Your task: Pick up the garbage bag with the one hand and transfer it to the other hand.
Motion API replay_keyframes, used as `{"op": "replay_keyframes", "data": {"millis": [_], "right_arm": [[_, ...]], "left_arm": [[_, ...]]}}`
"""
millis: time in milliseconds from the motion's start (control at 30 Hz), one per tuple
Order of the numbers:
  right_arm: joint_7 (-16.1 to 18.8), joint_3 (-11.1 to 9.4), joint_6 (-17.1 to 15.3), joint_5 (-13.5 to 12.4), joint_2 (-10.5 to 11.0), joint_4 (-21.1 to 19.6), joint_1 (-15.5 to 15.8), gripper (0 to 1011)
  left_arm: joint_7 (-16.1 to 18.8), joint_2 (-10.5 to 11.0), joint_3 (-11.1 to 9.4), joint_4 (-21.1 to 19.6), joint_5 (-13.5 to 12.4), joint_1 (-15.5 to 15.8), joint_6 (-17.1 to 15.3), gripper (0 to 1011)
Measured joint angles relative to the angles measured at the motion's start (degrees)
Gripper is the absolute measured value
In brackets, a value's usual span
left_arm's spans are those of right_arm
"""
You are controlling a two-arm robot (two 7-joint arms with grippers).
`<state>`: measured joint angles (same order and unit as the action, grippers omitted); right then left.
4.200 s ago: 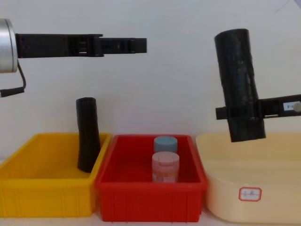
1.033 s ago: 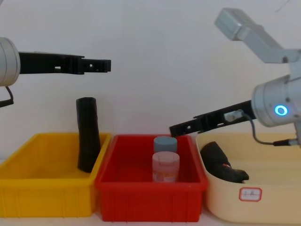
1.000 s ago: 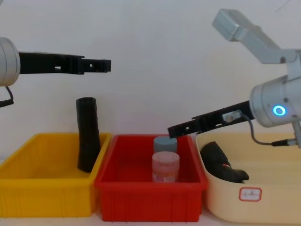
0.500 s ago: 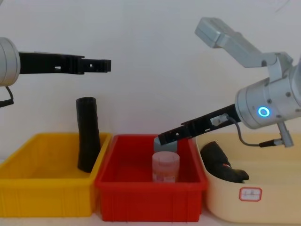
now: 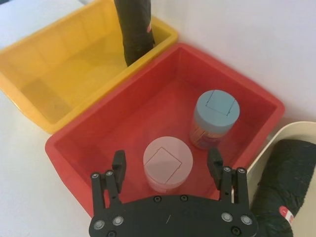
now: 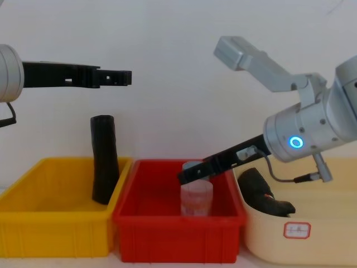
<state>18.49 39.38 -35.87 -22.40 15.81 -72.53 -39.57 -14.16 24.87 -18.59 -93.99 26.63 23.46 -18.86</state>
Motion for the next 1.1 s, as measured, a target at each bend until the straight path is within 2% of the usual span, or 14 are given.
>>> {"op": "replay_keyframes", "data": {"millis": [467,1100], "right_arm": [[2.2,1.5,1.7,1.5,-1.7,5.2,-1.7,1000],[5.2,2.2,3.7,2.4,-3.5,11.8,-3.8,1000]], "left_arm": [[0.0,0.0,0.0,0.0,0.0,0.0,0.0,1000],[0.0,0.0,0.0,0.0,0.0,0.0,0.0,1000]]}}
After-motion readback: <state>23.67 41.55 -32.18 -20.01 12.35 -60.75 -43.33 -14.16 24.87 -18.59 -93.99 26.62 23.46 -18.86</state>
